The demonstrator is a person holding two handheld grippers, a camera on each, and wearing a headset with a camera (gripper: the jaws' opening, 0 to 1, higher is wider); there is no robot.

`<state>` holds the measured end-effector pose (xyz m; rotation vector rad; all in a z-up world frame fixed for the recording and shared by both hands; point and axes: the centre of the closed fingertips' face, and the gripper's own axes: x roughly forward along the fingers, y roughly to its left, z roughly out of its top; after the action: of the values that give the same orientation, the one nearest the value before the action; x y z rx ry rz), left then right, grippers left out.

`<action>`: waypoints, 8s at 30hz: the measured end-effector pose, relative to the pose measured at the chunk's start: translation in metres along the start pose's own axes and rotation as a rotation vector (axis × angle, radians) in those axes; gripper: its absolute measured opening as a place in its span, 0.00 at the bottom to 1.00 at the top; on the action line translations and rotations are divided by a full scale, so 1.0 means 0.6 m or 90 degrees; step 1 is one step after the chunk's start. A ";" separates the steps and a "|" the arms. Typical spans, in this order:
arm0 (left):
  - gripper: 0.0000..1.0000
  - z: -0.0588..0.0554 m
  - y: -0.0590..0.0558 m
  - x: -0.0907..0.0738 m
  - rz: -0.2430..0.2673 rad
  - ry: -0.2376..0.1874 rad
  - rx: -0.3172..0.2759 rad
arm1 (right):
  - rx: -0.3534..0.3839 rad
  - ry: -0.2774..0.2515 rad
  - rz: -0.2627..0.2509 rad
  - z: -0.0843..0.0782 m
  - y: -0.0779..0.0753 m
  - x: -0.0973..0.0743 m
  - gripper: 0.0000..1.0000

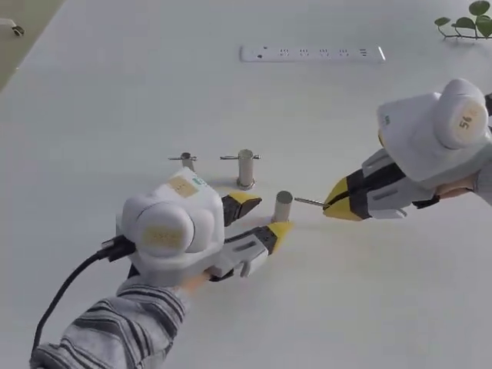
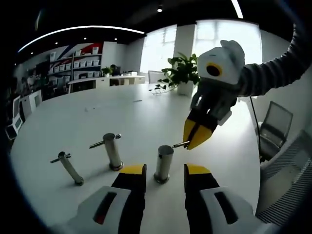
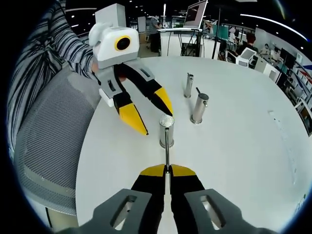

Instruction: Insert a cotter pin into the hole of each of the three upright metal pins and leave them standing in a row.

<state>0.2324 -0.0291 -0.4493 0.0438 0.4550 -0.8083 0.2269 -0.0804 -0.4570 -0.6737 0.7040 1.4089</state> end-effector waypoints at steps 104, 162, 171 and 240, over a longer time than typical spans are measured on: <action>0.10 -0.035 0.006 0.053 0.047 0.057 0.032 | 0.019 -0.010 -0.023 0.055 -0.007 0.014 0.04; 0.42 -0.042 0.012 0.012 0.048 0.087 -0.002 | 0.041 -0.044 -0.043 0.084 -0.008 0.048 0.14; 0.50 -0.037 0.014 -0.003 0.051 0.080 -0.001 | 0.050 -0.050 -0.033 0.082 -0.004 0.054 0.09; 0.97 0.027 0.126 -0.152 0.141 0.015 -0.025 | -0.007 -0.001 -0.004 0.045 -0.113 0.017 0.08</action>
<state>0.2371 0.0827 -0.4076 0.0657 0.4787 -0.5818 0.2958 -0.0568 -0.4478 -0.6822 0.6926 1.4082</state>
